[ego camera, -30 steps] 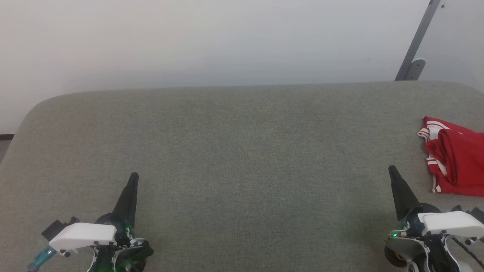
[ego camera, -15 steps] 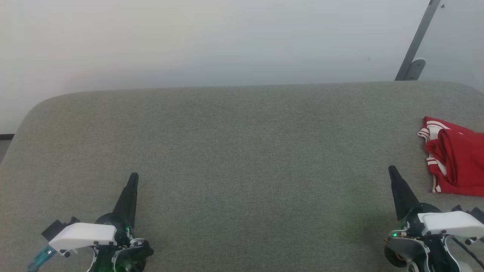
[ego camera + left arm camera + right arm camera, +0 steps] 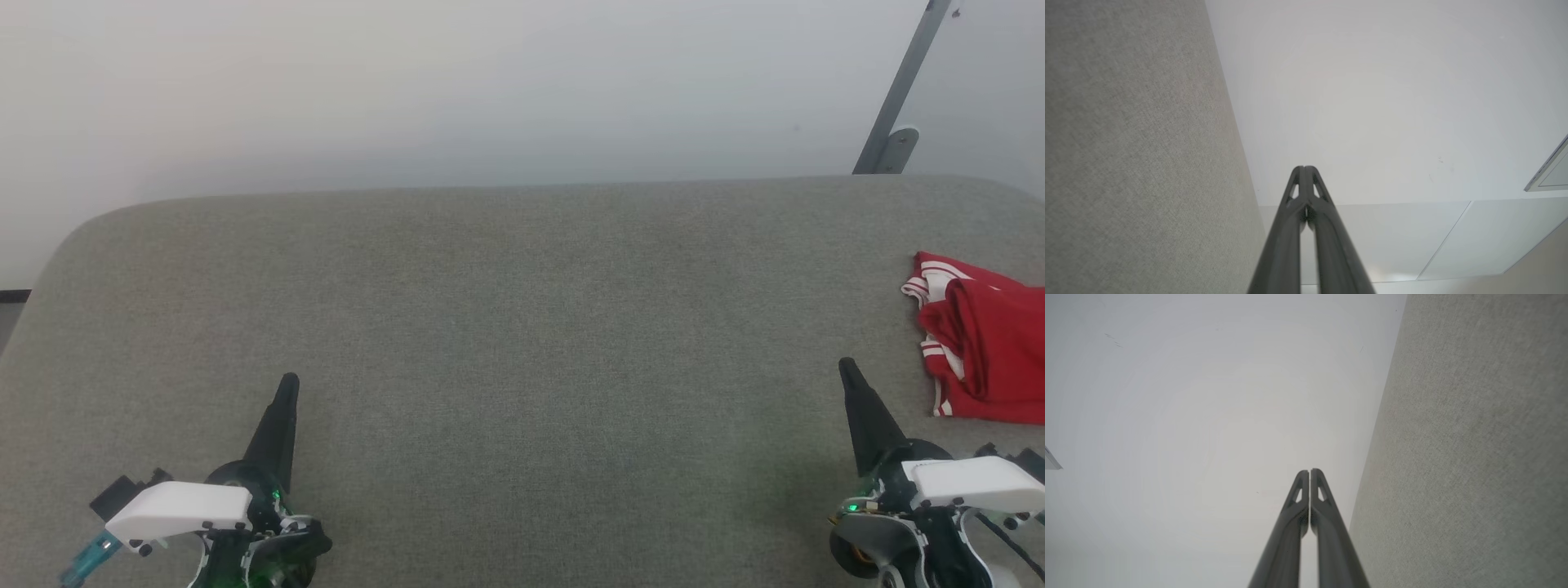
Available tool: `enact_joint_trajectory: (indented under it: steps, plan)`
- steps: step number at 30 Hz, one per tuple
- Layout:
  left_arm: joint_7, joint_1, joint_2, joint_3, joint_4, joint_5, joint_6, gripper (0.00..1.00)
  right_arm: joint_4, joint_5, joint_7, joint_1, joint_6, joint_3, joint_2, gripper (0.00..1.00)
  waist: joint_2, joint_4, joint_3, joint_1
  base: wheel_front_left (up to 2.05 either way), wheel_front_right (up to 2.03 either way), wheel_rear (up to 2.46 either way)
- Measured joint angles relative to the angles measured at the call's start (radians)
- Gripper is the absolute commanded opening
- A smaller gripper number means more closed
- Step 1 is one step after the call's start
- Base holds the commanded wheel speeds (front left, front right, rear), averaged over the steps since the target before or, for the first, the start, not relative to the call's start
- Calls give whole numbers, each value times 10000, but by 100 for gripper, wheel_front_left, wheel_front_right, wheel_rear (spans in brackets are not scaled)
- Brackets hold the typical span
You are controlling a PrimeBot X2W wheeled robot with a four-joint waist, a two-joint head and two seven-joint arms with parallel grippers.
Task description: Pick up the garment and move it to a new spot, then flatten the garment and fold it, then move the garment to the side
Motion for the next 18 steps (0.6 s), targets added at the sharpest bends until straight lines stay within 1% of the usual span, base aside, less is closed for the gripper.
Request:
enact_joint_trajectory:
  steps: [18]
  plan:
    - [0,0,-2,2,0,0,0,0,0,0,0,0,0,4,0,0,0,0,0,0,0,0,0]
